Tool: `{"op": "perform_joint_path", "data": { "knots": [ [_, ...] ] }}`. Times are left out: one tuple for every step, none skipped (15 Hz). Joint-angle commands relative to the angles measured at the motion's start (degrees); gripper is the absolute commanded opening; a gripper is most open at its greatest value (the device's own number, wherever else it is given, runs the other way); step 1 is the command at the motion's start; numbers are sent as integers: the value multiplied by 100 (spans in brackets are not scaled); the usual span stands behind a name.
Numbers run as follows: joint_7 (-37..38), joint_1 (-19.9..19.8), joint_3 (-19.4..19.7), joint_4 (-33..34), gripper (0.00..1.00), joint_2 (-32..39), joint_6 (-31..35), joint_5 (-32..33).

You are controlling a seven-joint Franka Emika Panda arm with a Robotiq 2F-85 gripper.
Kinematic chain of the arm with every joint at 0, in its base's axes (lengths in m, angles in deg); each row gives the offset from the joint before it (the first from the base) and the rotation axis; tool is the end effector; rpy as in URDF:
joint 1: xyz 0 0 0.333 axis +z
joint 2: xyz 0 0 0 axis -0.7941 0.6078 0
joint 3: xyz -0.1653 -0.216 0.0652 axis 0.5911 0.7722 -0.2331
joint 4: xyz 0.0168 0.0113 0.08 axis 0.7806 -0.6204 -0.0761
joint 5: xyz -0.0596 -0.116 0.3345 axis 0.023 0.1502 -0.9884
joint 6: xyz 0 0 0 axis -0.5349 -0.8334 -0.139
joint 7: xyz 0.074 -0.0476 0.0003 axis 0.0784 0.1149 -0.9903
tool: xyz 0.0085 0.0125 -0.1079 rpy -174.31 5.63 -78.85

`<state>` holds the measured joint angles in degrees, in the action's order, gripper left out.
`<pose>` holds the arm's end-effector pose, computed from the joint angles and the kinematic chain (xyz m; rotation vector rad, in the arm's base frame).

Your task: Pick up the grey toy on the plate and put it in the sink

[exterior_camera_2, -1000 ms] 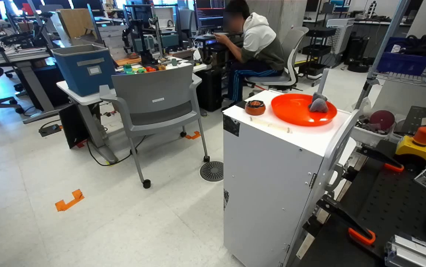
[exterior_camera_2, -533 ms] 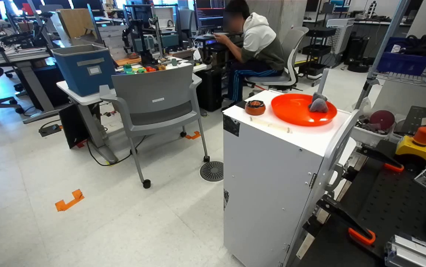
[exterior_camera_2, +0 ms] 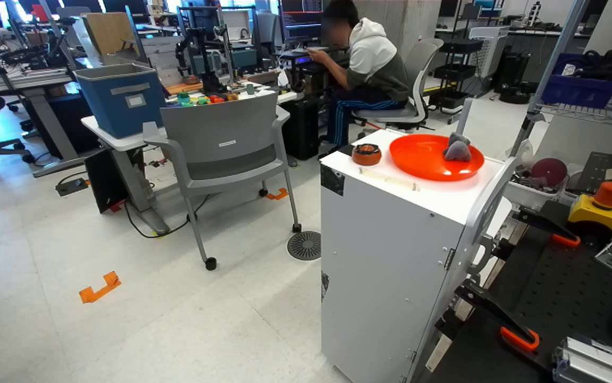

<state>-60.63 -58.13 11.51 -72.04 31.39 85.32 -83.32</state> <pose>0.2709 -0.1200 0.5076 -2.9190 0.0506 0.1181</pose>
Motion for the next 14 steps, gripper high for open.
{"op": "perform_joint_path", "data": {
  "knots": [
    [-48, -42, -53, 155, 100, 210, -80, 11],
    [-42, -40, -52, 183, 100, 263, -98, 5],
    [-39, -33, -54, 224, 100, 337, -119, 3],
    [-36, -25, -58, 278, 100, 431, -144, 1],
    [-33, -20, -60, 331, 100, 524, -181, -6],
    [-35, -14, -66, 393, 100, 630, -214, -7],
    [-22, -16, -79, 453, 100, 731, -220, -12],
    [-26, -15, -91, 510, 100, 825, -228, -12],
    [-16, -13, -103, 595, 100, 948, -254, -24],
    [-21, -9, -112, 692, 100, 1072, -297, -33],
    [-16, -5, -127, 801, 100, 1221, -346, -38],
    [11, -12, -145, 892, 100, 1348, -350, -50],
    [29, -16, -161, 988, 100, 1479, -368, -61],
    [64, -26, -179, 1087, 100, 1613, -364, -74]
  ]
}}
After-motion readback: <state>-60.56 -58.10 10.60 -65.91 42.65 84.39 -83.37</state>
